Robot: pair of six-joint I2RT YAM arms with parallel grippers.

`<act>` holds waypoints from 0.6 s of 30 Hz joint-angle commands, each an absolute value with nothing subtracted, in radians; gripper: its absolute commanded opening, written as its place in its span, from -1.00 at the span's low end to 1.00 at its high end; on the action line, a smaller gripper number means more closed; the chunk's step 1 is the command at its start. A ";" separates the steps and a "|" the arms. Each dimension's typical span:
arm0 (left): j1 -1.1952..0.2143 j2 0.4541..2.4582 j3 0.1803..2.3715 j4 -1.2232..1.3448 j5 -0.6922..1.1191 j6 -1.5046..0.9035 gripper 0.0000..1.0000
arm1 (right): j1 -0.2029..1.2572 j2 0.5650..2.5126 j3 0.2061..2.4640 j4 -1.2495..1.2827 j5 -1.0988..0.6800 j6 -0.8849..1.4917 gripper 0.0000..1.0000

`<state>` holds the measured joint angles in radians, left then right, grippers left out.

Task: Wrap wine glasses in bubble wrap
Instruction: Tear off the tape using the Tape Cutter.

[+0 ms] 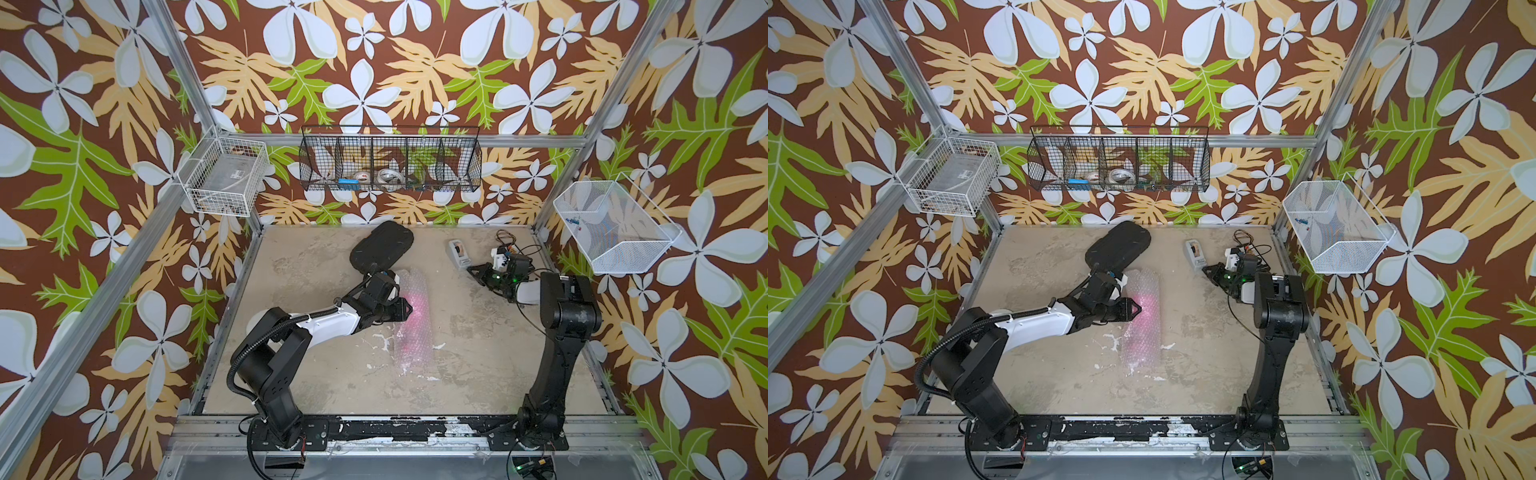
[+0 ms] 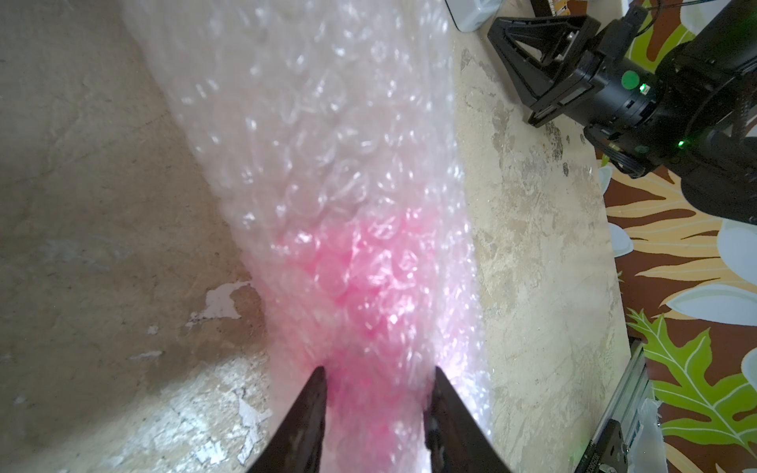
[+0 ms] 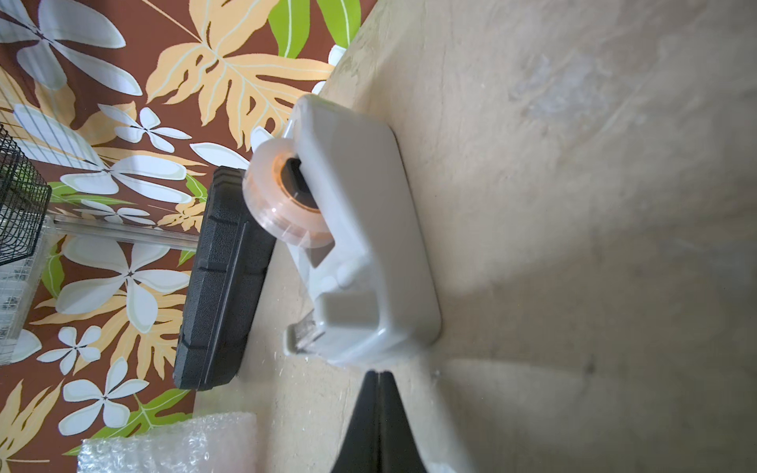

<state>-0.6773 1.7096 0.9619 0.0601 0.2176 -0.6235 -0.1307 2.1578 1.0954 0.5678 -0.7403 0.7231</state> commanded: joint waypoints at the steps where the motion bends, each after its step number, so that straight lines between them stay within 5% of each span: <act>1: -0.676 1.720 0.961 -0.017 0.200 -0.618 -0.20 | -0.127 2.150 1.097 0.523 -0.683 0.699 -1.00; 18: -0.676 1.727 0.959 -0.012 0.206 -0.617 -0.20 | -0.062 2.107 1.159 0.298 -0.422 0.526 -1.00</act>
<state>-0.6773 1.7145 0.9638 0.0650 0.2188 -0.6235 -0.0704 2.1094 1.1469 0.3908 -0.5144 0.5835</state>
